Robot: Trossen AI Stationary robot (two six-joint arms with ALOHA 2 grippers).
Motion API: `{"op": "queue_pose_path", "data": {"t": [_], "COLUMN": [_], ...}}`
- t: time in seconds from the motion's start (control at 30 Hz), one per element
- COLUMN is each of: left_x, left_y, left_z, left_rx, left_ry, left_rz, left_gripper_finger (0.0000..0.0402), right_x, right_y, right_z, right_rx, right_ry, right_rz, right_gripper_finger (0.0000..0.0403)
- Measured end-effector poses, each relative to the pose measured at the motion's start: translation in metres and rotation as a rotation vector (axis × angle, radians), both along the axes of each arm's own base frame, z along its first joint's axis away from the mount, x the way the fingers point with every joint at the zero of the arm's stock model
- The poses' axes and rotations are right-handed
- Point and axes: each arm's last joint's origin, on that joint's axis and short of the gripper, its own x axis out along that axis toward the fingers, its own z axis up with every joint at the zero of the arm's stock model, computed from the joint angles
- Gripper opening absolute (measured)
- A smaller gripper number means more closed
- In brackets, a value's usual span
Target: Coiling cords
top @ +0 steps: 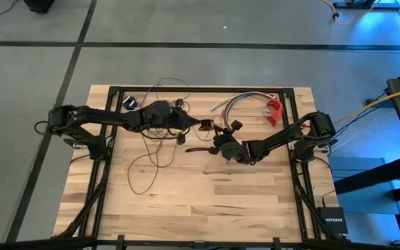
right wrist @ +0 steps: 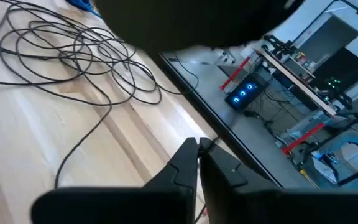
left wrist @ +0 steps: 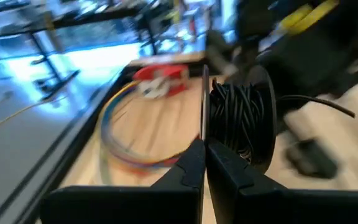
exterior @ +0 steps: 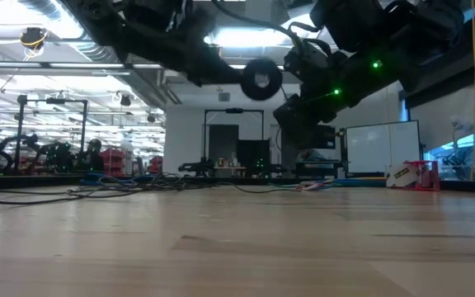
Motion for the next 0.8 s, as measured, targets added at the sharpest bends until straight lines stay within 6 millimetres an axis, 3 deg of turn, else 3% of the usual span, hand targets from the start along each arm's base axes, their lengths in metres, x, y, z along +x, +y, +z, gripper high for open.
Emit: {"op": "queue_pose_path", "data": {"t": [0.33,0.67,0.8], "left_x": [0.000,0.000,-0.001], "left_y": [-0.002,-0.002,-0.001], "left_z": [0.021,0.016,0.015], "left_rx": [-0.057,-0.021,-0.004], "left_ry": [-0.189,-0.129,-0.125], "left_rz": [-0.034,-0.041,-0.044], "left_gripper_finger": [0.0005,0.0005,0.0005], "right_x": [0.006,0.011,0.013], "right_y": [0.001,0.002,-0.002], "right_z": [0.005,0.011,0.010], "right_rx": [0.096,0.151,0.265], "right_ry": [-0.101,-0.178,-0.220], "right_rz": [0.129,0.228,0.321], "right_gripper_finger": [0.0015,0.0019,0.0054]}}
